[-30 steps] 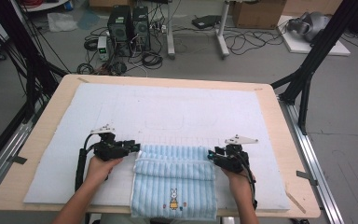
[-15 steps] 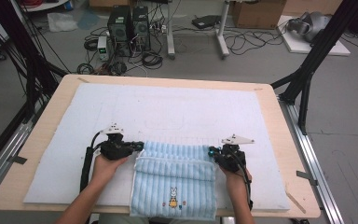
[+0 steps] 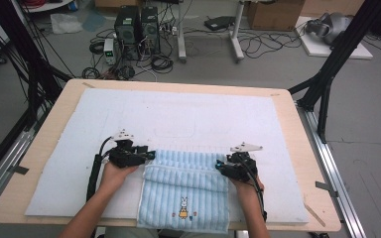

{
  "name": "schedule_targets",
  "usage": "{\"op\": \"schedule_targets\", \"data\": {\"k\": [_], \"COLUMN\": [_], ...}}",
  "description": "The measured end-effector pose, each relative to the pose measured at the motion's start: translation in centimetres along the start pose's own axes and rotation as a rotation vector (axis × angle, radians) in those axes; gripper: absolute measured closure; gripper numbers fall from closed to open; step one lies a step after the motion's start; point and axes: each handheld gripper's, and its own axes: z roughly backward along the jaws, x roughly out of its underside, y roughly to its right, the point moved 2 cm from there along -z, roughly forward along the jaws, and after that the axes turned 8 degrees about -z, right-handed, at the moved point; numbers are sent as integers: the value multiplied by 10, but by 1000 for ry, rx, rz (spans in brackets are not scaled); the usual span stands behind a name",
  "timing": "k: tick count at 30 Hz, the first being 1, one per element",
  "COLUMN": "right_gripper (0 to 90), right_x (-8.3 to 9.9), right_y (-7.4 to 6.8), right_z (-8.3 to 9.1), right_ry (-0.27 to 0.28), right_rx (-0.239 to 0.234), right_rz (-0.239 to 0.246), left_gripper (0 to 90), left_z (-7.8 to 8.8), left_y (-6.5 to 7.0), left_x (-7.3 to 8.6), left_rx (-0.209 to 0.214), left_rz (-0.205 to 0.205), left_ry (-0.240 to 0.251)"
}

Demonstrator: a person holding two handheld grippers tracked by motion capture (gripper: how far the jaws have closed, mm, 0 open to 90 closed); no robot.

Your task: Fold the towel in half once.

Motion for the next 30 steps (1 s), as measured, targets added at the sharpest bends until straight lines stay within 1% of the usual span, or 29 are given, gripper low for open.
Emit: {"op": "schedule_targets", "data": {"k": [1, 2, 3, 4, 5, 6, 8, 10, 11, 12, 13, 14, 15, 18, 20, 22, 23, 24, 25, 27, 29, 30], "right_gripper": [562, 629, 704, 824, 841, 849, 852, 851, 850, 850, 851, 850, 850, 848, 847, 846, 845, 845, 843, 843, 841, 839], "right_x": [-1, -1, -1, -2, -1, -2, -3, -6, -9, -12, -15, -18, -21, -31, -38, -45, -49, -53, -57, -64, -69, -72], "right_y": [-2, -3, -4, -5, -5, -5, -3, 0, 1, 2, 3, 4, 5, 6, 7, 8, 9, 10, 10, 13, 15, 17], "right_z": [0, 0, 0, 0, -1, -1, -1, -2, -3, -4, -5, -7, -10, -18, -22, -27, -29, -31, -32, -36, -40, -43], "right_ry": [-7, -13, -22, -27, -31, -29, -18, 17, 32, 47, 56, 58, 64, 65, 72, 81, 85, 97, 104, 112, 119, 121], "right_rx": [3, -5, -28, -54, -82, -89, -101, -99, -99, -97, -93, -88, -83, -68, -51, -37, -29, -27, -24, -16, -2, 0], "right_rz": [11, 19, 15, 19, 23, 34, 28, 13, 5, -2, -4, -9, -5, 11, 22, 24, 29, 34, 29, 30, 34, 27], "left_gripper": [615, 692, 758, 851, 863, 866, 870, 870, 870, 871, 870, 870, 869, 869, 869, 868, 869, 868, 868, 868, 867, 867], "left_z": [-1, -1, -1, -2, -2, -2, -1, -1, -1, -1, -2, -4, -5, -6, -8, -10, -11, -12, -14, -16, -19, -20], "left_y": [2, 4, 3, 2, 2, 1, -3, -8, -11, -14, -18, -21, -23, -30, -36, -43, -47, -51, -54, -60, -64, -66], "left_x": [-1, -1, -1, -1, -2, -2, -5, -10, -12, -13, -15, -16, -18, -27, -33, -39, -41, -44, -46, -50, -52, -54], "left_rx": [-35, -61, -51, -26, -25, -21, -26, -30, -32, -33, -30, -30, -40, -59, -63, -59, -63, -60, -58, -54, -54, -57], "left_rz": [-38, -66, -63, -44, -36, -28, -17, -1, 9, 24, 40, 41, 34, 23, 21, 30, 24, 24, 22, 8, 8, 3], "left_ry": [-13, -22, -24, -21, -17, -13, 5, 36, 60, 77, 63, 50, 52, 82, 83, 92, 91, 97, 107, 128, 149, 158]}}
